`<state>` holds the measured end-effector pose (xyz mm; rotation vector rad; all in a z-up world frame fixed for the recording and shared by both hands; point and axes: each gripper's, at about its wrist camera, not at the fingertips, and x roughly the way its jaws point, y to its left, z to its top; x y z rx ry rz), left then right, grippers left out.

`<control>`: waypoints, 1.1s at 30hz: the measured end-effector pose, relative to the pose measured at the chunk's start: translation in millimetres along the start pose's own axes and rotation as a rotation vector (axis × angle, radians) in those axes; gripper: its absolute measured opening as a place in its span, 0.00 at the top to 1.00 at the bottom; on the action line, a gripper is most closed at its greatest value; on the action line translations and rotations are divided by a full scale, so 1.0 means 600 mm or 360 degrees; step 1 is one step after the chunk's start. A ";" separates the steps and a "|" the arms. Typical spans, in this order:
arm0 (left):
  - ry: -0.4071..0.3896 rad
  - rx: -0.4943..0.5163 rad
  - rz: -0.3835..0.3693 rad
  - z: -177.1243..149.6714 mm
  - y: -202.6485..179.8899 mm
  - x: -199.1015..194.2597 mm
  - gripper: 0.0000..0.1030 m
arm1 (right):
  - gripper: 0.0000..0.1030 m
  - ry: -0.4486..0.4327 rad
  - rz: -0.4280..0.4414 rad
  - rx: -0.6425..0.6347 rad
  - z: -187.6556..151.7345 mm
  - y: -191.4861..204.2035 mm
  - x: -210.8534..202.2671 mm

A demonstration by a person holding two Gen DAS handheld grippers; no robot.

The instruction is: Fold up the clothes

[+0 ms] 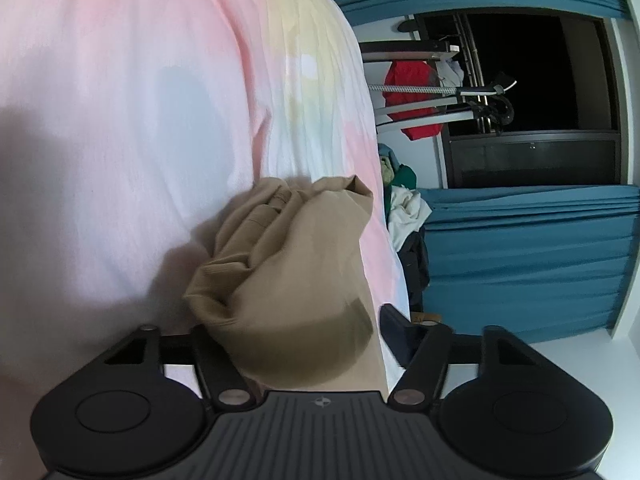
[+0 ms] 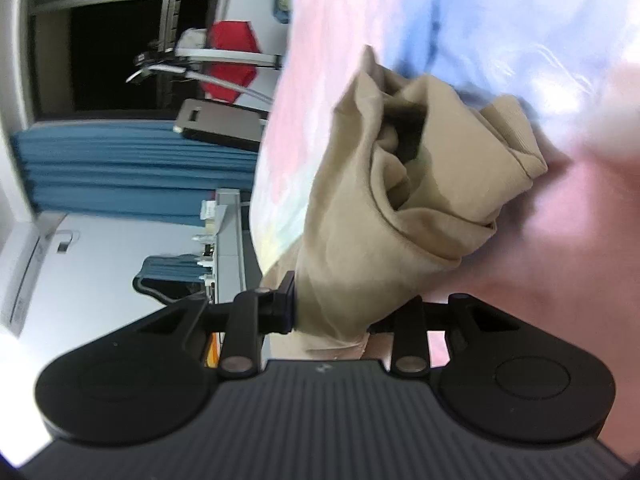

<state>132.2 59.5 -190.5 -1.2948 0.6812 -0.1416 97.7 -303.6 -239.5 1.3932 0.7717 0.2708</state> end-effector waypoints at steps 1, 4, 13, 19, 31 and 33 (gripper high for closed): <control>-0.0005 -0.0010 0.0013 0.002 0.000 0.003 0.42 | 0.63 0.0015 0.0000 0.0034 0.001 -0.005 0.001; -0.0010 -0.0074 0.0003 0.025 0.007 -0.012 0.45 | 0.48 0.0081 0.0021 0.0090 -0.001 -0.013 0.011; -0.0004 -0.0077 -0.0020 0.037 0.013 -0.024 0.49 | 0.40 0.0104 -0.0017 0.0165 0.004 -0.024 0.037; 0.0020 -0.0049 -0.0072 0.031 0.019 -0.038 0.58 | 0.63 -0.0014 0.0005 -0.0027 0.010 0.004 0.022; 0.0065 0.0049 -0.0138 -0.003 -0.103 -0.005 0.66 | 0.71 -0.0205 0.0225 -0.0142 0.067 0.071 -0.043; 0.0101 0.0071 -0.0143 -0.021 -0.146 0.026 0.67 | 0.71 -0.0252 0.0268 -0.0125 0.091 0.085 -0.068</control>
